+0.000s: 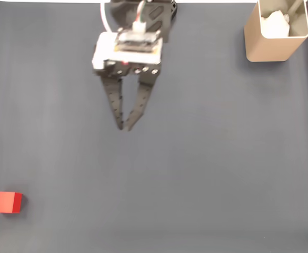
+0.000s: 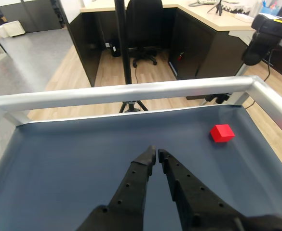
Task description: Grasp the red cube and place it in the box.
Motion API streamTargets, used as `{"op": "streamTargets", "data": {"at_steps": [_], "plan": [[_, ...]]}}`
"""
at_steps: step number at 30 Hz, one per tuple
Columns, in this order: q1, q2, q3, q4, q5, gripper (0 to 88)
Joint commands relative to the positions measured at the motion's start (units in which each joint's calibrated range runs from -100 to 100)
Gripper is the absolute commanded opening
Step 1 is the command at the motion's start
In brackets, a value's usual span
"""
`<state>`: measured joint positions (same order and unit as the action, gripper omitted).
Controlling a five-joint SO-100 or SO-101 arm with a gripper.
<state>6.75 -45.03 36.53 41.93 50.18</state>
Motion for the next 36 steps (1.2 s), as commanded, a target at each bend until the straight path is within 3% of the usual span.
{"op": "streamTargets", "data": {"at_steps": [1,17,36], "plan": [[3.26,4.73,-9.89,1.76,0.49,0.2],[16.19,22.41,-25.58,2.26,2.93,1.4],[24.93,50.49,-52.59,1.93,3.66,4.0]]}}
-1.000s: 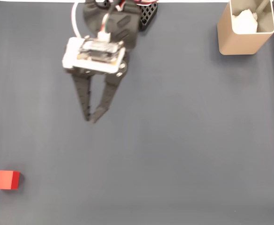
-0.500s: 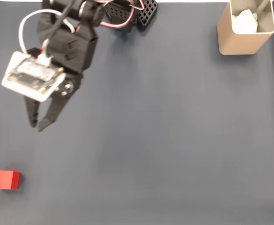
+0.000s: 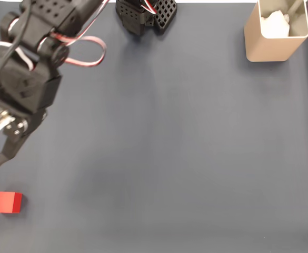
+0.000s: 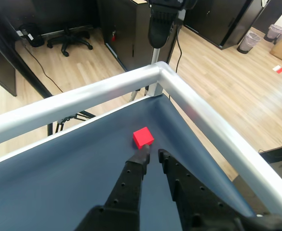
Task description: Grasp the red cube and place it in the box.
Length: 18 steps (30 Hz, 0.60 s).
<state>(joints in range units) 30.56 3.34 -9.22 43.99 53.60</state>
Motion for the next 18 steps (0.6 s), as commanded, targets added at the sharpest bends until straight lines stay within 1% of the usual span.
{"op": "streamTargets", "data": {"at_steps": [1,12,18], "plan": [[1.47,3.59,-8.20,-0.14,0.24,4.1],[4.45,19.88,-24.35,-0.47,0.73,5.3],[4.17,24.13,-27.64,-0.22,0.68,6.3]]}}
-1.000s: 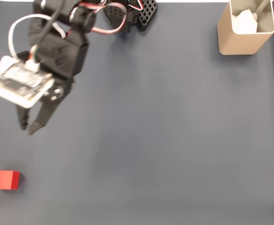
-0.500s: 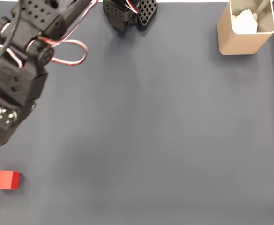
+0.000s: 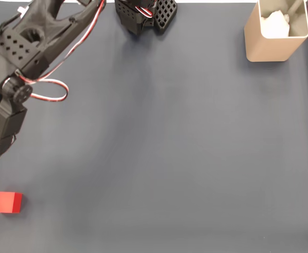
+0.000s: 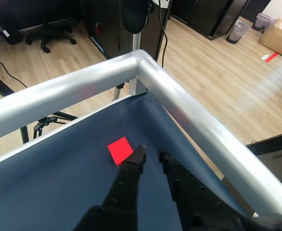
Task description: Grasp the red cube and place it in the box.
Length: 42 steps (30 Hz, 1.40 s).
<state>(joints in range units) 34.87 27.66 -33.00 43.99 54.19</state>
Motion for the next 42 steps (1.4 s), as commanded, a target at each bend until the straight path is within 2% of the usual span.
{"op": "streamTargets", "data": {"at_steps": [1,11,19,32,42], "plan": [[-0.35,0.16,-3.86,-0.06,0.05,6.6],[-2.05,5.44,-6.96,2.48,0.59,8.2],[-3.19,10.90,-14.35,9.53,1.17,11.0],[-3.12,20.35,-25.57,9.20,3.81,30.2],[-1.41,22.95,-27.58,5.84,4.05,39.9]]}}
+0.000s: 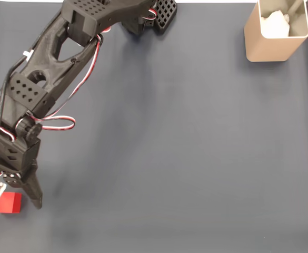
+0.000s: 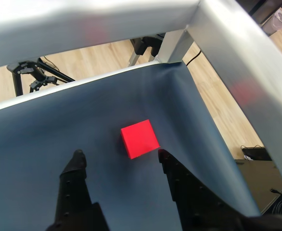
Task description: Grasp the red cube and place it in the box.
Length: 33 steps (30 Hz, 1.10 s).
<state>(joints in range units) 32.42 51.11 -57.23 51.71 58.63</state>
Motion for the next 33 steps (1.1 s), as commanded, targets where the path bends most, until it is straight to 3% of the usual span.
{"op": "streamTargets", "data": {"at_steps": [1,33], "plan": [[1.25,-0.15,-3.81,-1.87,-0.44,40.4],[3.09,9.81,-8.64,-12.53,0.49,43.4]]}}
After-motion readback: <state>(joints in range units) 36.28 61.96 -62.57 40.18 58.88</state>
